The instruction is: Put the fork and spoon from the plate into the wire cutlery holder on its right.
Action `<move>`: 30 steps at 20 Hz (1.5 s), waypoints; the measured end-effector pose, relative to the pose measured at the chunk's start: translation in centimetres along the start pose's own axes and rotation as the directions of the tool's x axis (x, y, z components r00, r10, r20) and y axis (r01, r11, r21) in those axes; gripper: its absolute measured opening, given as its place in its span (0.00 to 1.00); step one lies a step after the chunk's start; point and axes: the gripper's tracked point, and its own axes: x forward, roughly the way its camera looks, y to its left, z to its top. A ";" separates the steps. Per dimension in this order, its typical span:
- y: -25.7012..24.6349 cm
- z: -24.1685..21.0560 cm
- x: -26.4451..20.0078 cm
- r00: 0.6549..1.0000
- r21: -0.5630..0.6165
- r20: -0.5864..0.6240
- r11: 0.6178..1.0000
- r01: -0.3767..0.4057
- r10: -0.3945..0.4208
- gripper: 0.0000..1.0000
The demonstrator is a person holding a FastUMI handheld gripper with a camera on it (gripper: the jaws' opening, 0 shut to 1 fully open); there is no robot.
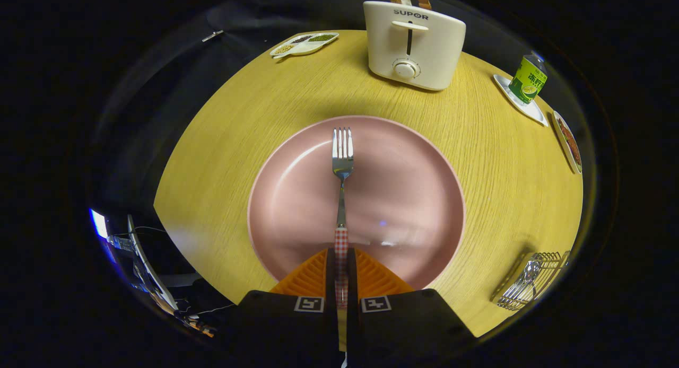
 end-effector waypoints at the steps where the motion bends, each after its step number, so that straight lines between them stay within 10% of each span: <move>1: -0.2 0.0 -0.7 1.000 0.004 0.005 1.000 -0.015 0.015 0.11; 8: -3.4 -0.7 -9.0 0.997 -0.001 0.032 0.997 -0.076 0.076 0.11; 16: -13.4 -3.6 -19.6 1.000 -0.031 0.017 0.999 0.023 -0.022 0.10; 30: -24.1 -10.2 -25.1 0.923 0.005 -0.379 0.997 0.075 -0.067 0.11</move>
